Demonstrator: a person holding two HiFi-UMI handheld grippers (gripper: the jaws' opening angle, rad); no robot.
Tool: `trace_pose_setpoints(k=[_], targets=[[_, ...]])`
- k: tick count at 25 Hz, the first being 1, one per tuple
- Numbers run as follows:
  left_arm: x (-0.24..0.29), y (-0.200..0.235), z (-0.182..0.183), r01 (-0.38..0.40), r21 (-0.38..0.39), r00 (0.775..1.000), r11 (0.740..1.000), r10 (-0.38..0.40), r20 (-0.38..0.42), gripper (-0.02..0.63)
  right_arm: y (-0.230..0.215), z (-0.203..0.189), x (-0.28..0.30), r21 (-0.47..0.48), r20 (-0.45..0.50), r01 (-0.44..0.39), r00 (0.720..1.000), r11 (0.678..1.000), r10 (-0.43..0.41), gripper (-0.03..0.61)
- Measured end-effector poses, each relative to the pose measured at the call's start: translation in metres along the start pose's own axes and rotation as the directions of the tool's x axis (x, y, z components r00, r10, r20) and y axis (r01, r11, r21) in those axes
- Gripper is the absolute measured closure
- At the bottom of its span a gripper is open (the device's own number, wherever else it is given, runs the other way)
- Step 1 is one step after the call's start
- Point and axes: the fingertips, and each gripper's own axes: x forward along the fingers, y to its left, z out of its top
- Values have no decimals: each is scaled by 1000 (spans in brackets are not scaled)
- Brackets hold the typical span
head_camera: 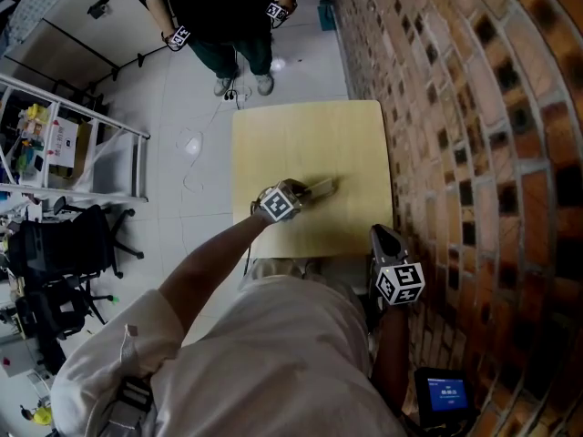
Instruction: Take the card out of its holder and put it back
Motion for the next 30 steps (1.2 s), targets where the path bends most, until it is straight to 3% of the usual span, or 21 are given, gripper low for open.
trace_pose_setpoints(k=[21, 24, 30], targets=[[12, 9, -5, -38, 21, 999, 999, 38, -26, 572, -4, -2, 1, -5, -4, 5, 1000, 1000, -5, 558], [18, 10, -4, -31, -7, 999, 999, 31, -20, 499, -8, -5, 3, -7, -10, 1, 1000, 1000, -1, 558], [3, 3, 0, -43, -67, 998, 997, 46, 40, 442, -4, -7, 7, -8, -8, -16, 1000, 1000, 16, 558]])
